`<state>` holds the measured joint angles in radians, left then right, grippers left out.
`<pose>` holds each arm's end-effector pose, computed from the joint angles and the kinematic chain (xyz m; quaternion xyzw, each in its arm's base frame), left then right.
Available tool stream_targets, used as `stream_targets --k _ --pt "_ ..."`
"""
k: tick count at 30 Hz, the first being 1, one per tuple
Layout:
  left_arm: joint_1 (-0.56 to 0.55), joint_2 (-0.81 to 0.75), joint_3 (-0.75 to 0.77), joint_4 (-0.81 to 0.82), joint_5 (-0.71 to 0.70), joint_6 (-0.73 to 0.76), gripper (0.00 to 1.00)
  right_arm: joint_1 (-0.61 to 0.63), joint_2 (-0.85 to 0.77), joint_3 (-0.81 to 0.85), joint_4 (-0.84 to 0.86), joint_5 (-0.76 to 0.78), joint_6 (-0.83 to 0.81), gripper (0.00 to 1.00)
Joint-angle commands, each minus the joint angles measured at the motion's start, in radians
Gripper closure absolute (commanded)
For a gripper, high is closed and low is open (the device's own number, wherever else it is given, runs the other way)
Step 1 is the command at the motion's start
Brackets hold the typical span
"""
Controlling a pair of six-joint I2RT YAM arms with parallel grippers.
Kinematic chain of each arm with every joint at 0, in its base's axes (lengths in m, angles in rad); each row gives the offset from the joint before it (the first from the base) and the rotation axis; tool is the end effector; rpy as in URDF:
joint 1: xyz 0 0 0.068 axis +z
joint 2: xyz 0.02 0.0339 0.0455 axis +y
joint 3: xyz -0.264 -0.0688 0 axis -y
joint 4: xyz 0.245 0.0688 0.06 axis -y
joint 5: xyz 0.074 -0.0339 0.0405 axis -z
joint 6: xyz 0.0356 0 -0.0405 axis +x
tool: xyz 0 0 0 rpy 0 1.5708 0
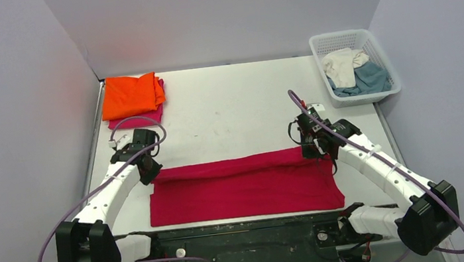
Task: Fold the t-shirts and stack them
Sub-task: Fold the other side of the tshirt into a rectangle
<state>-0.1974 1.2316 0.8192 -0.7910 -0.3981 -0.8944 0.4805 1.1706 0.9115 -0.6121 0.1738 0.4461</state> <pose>0.2175 -0.0294 0.2195 -0.3631 0.8935 0.0732 0.2540 0.2153 0.1053 0.2684 0.0136 0.9363 0.0796 0.3419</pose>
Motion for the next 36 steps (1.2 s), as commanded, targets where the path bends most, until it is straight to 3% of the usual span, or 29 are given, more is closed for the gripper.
stream_targets --k 1,12,22,24,25,26,27,29,32,36 --pt "0.005 -0.036 -0.006 -0.036 -0.056 -0.043 1.00 0.012 -0.051 -0.045 -0.049 -0.007 0.029 1.00" --pt "0.010 -0.077 -0.030 -0.041 -0.063 -0.066 1.00 0.019 -0.074 -0.068 -0.048 -0.025 0.033 1.00" --pt "0.010 -0.037 -0.131 0.014 -0.038 -0.103 1.00 0.021 -0.055 -0.197 0.014 -0.042 0.076 1.00" --pt "0.010 -0.037 -0.125 -0.009 -0.047 -0.119 0.83 0.031 -0.059 -0.238 0.005 -0.052 0.111 0.87" --pt "0.010 -0.041 -0.119 -0.045 -0.056 -0.129 0.59 0.043 -0.072 -0.253 -0.014 -0.057 0.131 0.70" --pt "0.010 -0.052 -0.099 -0.068 -0.064 -0.135 0.47 0.057 -0.096 -0.284 -0.032 -0.063 0.171 0.66" --pt "0.010 -0.063 -0.089 -0.110 -0.081 -0.145 0.28 0.062 -0.112 -0.295 -0.072 -0.075 0.189 0.60" --pt "0.009 -0.110 -0.055 -0.154 -0.089 -0.148 0.20 0.076 -0.184 -0.321 -0.137 -0.086 0.236 0.54" --pt "0.008 -0.218 -0.017 -0.161 -0.084 -0.134 0.17 0.082 -0.312 -0.318 -0.178 -0.101 0.227 0.39" --pt "0.007 -0.290 -0.019 -0.022 0.061 -0.048 0.15 0.080 -0.327 -0.264 -0.101 -0.072 0.188 0.17"
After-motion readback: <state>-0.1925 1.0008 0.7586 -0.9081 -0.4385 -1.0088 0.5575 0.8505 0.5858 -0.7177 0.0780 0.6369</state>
